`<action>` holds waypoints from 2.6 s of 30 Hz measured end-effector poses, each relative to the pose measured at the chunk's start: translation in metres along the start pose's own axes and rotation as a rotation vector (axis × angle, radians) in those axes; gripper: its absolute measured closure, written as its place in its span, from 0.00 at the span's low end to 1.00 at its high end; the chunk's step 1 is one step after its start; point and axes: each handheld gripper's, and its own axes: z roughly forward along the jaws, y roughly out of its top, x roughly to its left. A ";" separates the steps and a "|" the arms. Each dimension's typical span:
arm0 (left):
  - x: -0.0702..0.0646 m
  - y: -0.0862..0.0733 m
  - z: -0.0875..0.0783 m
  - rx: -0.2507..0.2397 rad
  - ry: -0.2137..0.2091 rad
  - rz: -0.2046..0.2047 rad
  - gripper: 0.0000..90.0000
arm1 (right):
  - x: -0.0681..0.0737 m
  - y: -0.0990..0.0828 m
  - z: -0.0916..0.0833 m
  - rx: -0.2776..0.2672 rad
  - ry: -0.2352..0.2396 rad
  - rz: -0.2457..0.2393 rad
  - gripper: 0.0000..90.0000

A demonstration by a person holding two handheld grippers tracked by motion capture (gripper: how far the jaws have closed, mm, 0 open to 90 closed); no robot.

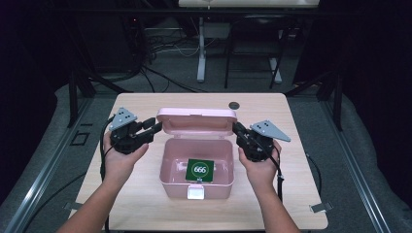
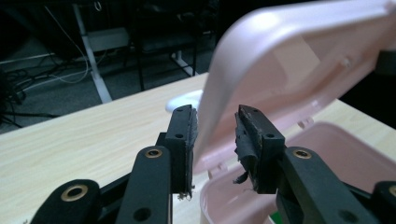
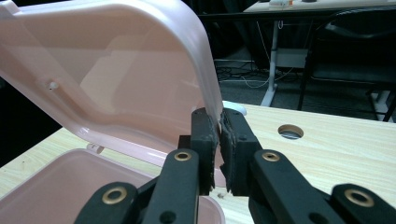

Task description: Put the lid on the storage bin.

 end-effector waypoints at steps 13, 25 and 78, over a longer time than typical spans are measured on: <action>-0.005 0.009 0.004 -0.015 0.025 0.020 0.91 | -0.001 -0.001 -0.001 0.000 0.008 -0.002 0.93; -0.008 0.009 0.003 -0.011 0.039 0.032 0.92 | -0.004 0.003 -0.006 0.017 0.032 0.035 0.93; -0.018 -0.009 -0.022 0.000 -0.037 0.025 0.88 | -0.023 0.013 -0.015 0.016 0.031 0.102 0.63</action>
